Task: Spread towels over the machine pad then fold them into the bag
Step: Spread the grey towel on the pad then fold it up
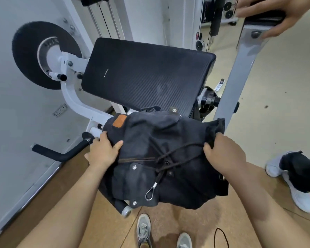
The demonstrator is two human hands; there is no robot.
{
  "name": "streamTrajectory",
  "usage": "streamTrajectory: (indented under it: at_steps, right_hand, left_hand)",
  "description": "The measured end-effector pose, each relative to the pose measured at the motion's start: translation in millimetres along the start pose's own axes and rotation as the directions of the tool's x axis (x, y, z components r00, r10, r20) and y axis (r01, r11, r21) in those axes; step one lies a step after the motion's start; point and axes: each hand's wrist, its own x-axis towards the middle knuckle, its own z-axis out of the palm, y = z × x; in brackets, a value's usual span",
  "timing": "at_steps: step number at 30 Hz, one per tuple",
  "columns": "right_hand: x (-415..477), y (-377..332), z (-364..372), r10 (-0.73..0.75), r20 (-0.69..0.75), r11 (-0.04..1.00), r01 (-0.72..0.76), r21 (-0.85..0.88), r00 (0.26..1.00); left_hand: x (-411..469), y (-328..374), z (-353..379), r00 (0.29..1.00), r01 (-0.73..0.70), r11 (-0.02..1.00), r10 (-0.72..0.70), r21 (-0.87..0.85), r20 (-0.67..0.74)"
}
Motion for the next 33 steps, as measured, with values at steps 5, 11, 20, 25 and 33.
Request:
streamTrajectory:
  at_steps: [5, 11, 20, 25, 33]
  right_hand:
    - [5, -9, -12, 0.043, 0.196, 0.998, -0.036, -0.042, 0.980]
    - [-7, -33, -2, 0.028, 0.386, 0.961, -0.131, 0.244, 0.922]
    - [-10, -35, -10, -0.016, 0.388, 0.999, 0.026, -0.019, 0.922]
    - [-23, -44, -32, -0.186, -0.229, 0.979, 0.161, -0.124, 0.955]
    - [-32, -85, 82, -0.521, 0.025, 0.826, 0.511, -0.239, 0.853]
  left_hand:
    - [28, 13, -28, 0.991, -0.120, 0.989, 0.115, -0.081, -0.072]
    - [77, 32, -76, 0.902, -0.170, 0.985, 0.150, -0.012, -0.404]
    - [-22, -16, 40, 0.911, -0.408, 0.884, 0.377, 0.227, 0.168]
    - [-8, -32, 15, 0.887, -0.455, 0.814, 0.377, 0.362, 0.266]
    - [-17, -48, 25, 0.869, -0.476, 0.837, 0.399, 0.270, 0.294]
